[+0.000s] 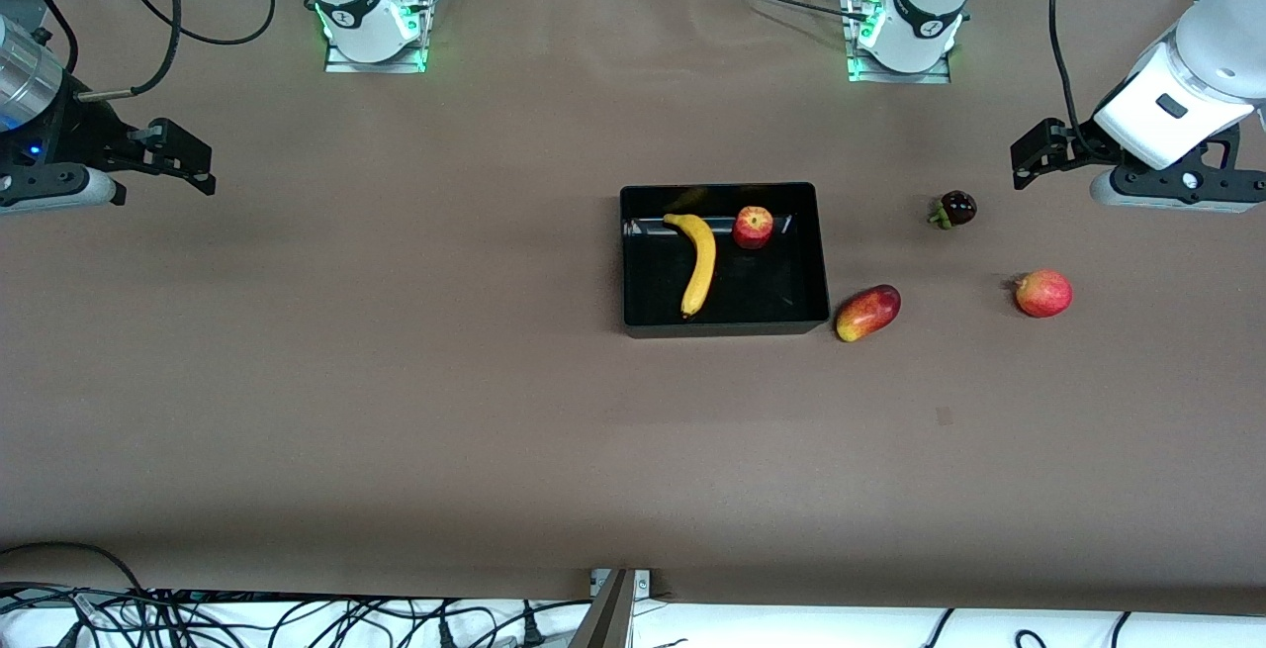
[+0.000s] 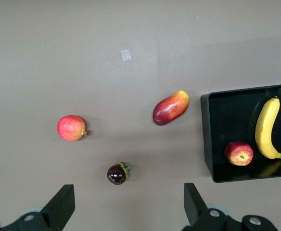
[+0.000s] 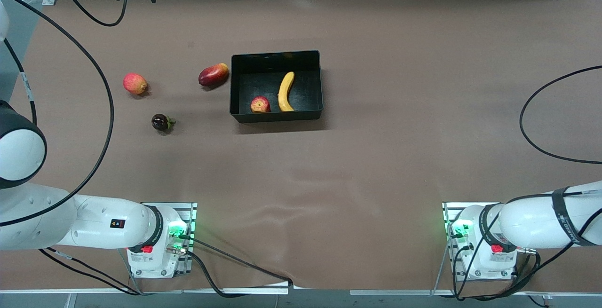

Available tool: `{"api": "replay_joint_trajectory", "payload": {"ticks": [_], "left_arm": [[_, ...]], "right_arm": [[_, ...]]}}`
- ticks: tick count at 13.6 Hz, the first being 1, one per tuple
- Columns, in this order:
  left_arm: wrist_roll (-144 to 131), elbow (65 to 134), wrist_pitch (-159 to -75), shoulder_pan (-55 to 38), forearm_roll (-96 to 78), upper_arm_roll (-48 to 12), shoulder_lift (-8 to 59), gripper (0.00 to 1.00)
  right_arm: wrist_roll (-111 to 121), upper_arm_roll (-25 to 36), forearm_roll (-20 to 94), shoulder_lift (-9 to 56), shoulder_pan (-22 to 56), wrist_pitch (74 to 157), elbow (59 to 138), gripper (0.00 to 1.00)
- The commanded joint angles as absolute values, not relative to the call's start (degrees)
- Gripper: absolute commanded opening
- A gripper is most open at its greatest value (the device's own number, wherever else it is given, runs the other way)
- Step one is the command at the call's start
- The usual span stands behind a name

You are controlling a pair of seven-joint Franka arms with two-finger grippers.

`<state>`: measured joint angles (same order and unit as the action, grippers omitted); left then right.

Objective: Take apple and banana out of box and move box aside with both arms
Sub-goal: 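Move the left gripper from rest toward the red apple in the black box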

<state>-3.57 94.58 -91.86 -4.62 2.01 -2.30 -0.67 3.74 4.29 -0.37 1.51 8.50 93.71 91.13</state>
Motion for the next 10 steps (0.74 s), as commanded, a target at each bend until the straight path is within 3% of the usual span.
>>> {"api": "replay_joint_trajectory", "payload": {"ticks": [1,5,10], "left_arm": [[-3.43,93.43,-90.09,-4.4,1.76,-2.29,-0.62,1.0],[-3.78,93.43,-88.26,-4.48,0.8,-2.37,1.65,1.0],[-2.91,87.37,-81.66,-5.1,-2.1,-2.46,6.93,1.0]], "right_arm": [[4.83,3.78,-1.06,1.85,7.91,92.81,89.91,1.0],[4.75,3.78,-1.14,1.85,7.91,92.81,90.09,1.0],[4.75,3.78,-1.14,1.85,7.91,92.81,89.91,1.0]]}}
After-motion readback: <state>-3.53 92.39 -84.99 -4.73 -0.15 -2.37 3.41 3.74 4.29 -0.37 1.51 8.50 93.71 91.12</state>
